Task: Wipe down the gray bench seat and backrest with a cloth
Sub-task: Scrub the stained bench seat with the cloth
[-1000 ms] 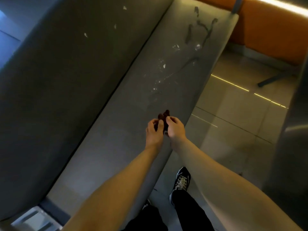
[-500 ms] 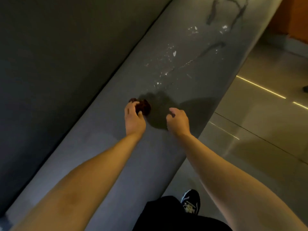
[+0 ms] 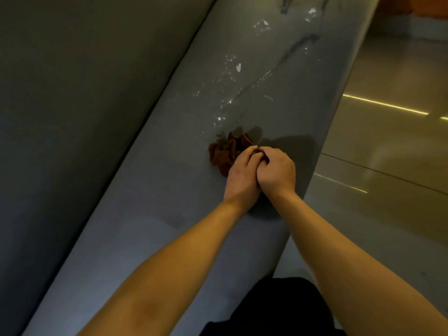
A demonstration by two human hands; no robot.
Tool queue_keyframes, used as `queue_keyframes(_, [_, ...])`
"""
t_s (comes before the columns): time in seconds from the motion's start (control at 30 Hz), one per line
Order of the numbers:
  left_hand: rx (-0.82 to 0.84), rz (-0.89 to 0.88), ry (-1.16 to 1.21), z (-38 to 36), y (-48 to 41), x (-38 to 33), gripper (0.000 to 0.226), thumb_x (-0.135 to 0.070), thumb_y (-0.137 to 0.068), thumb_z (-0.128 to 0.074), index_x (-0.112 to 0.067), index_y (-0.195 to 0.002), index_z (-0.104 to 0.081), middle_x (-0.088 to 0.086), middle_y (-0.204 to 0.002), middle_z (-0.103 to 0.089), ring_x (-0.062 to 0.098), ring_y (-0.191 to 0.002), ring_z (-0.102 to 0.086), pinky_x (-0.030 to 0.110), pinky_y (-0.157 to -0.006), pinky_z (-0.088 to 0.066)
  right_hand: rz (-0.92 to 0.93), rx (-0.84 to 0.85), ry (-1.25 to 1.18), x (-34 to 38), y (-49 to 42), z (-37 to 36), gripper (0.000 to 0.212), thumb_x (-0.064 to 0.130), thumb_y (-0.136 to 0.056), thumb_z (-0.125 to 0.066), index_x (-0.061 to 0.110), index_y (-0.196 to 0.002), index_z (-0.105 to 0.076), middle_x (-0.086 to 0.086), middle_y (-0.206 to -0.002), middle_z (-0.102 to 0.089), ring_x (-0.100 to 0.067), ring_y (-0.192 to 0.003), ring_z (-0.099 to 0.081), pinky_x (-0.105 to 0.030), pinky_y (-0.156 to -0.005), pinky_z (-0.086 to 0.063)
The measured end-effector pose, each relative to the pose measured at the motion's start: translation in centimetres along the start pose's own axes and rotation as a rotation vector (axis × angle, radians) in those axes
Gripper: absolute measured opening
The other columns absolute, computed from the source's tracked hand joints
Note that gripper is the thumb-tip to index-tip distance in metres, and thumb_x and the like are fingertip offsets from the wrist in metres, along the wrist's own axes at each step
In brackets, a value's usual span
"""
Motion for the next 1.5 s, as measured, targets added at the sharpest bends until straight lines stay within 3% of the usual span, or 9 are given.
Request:
queue_keyframes(0.1, [-0.110,-0.022,-0.037,2.0,-0.5,2.3,0.041,-0.015,-0.099,-0.057,-0.017,-0.140,-0.054,0.009,-0.166,-0.021,0.027,-0.153,-0.014,0.037,-0.125,-0.017,-0.016,-0.059,0.050,0.3,0.3,-0.3,0.042,0.024,-0.091,-0.045,0.016,-0.124,-0.070,-0.006,-0.116,-0.071,-0.030,-0.105,-0.064,-0.048,-0.092,-0.051])
queue_keyframes(0.2, [-0.163,0.175,-0.164,4.7,-1.6,7.6,0.061,-0.037,-0.098,-0.058,-0.025,-0.154,-0.035,0.008,-0.170,-0.010,0.027,-0.156,0.000,0.042,-0.124,0.000,0.006,-0.095,0.092,0.7,1.3,-0.7,0.038,0.017,-0.095,-0.051,0.013,-0.130,-0.067,-0.006,-0.123,-0.069,-0.027,-0.114,-0.060,-0.044,-0.098,-0.048])
queue_keyframes(0.4, [-0.018,0.085,-0.016,3.8,-0.8,8.4,0.051,-0.020,-0.099,-0.059,-0.008,-0.148,-0.049,0.011,-0.162,-0.035,0.028,-0.152,-0.026,0.034,-0.124,-0.012,-0.020,-0.046,0.037,1.1,3.2,-2.1,0.037,0.008,-0.094,-0.052,0.014,-0.128,-0.067,-0.007,-0.129,-0.066,-0.029,-0.120,-0.057,-0.043,-0.102,-0.048])
queue_keyframes(0.57, [0.078,-0.125,0.022,1.0,5.4,4.2,0.057,-0.016,-0.094,-0.058,-0.006,-0.149,-0.047,0.015,-0.161,-0.036,0.031,-0.152,-0.027,0.041,-0.123,-0.018,-0.215,-0.098,-0.179,0.9,5.1,-0.9,0.046,0.001,-0.094,-0.049,0.017,-0.134,-0.065,-0.005,-0.136,-0.064,-0.020,-0.129,-0.056,-0.022,-0.108,-0.037])
queue_keyframes(0.67, [0.061,-0.187,-0.002,2.6,6.3,5.6,0.053,-0.008,-0.090,-0.054,-0.002,-0.143,-0.054,0.020,-0.157,-0.041,0.037,-0.148,-0.034,0.047,-0.121,-0.025,-0.207,-0.086,-0.101,2.0,6.9,-2.1,0.045,0.004,-0.096,-0.048,0.016,-0.138,-0.061,-0.006,-0.138,-0.062,-0.022,-0.130,-0.053,-0.026,-0.109,-0.037])
queue_keyframes(0.83, [-0.225,0.033,-0.152,11.0,5.9,17.0,0.055,-0.004,-0.087,-0.044,-0.001,-0.141,-0.056,0.017,-0.157,-0.042,0.037,-0.149,-0.032,0.041,-0.123,-0.019,-0.147,0.062,0.187,3.6,9.0,-5.9,0.051,0.015,-0.099,-0.052,0.012,-0.150,-0.048,-0.010,-0.162,-0.035,-0.028,-0.154,-0.021,-0.041,-0.125,-0.019])
queue_keyframes(1.0, [-0.181,0.240,-0.118,11.4,5.4,17.7,0.058,-0.025,-0.101,-0.050,-0.009,-0.156,-0.035,0.010,-0.168,-0.020,0.027,-0.156,-0.011,0.042,-0.124,-0.010,-0.154,0.095,0.211,4.1,9.9,-6.4,0.058,0.017,-0.099,-0.054,0.018,-0.155,-0.040,-0.005,-0.167,-0.024,-0.023,-0.156,-0.011,-0.044,-0.127,-0.016])
queue_keyframes(1.33, [0.068,-0.043,0.039,3.4,6.6,7.4,0.055,-0.018,-0.100,-0.054,-0.002,-0.151,-0.042,0.018,-0.162,-0.032,0.033,-0.152,-0.025,0.042,-0.123,-0.017,-0.282,0.026,-0.175,2.5,9.7,-4.1,0.041,0.017,-0.104,-0.050,0.020,-0.144,-0.055,-0.002,-0.149,-0.054,-0.021,-0.143,-0.043,-0.038,-0.120,-0.032])
queue_keyframes(1.5, [0.035,0.144,0.506,5.7,5.4,6.6,0.043,-0.024,-0.102,-0.057,-0.013,-0.142,-0.049,0.015,-0.154,-0.036,0.029,-0.136,-0.046,0.036,-0.114,-0.037,-0.268,-0.002,-0.350,3.6,8.9,-3.2,0.041,0.023,-0.104,-0.053,0.030,-0.144,-0.050,-0.002,-0.131,-0.061,-0.020,-0.119,-0.059,-0.031,-0.096,-0.048])
Point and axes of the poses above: each hand's wrist, its own y-axis away from the middle knuckle, its own z-axis out of the back of the hand, x = y × z, the point moved 6 cm from there along -y, towards the middle knuckle
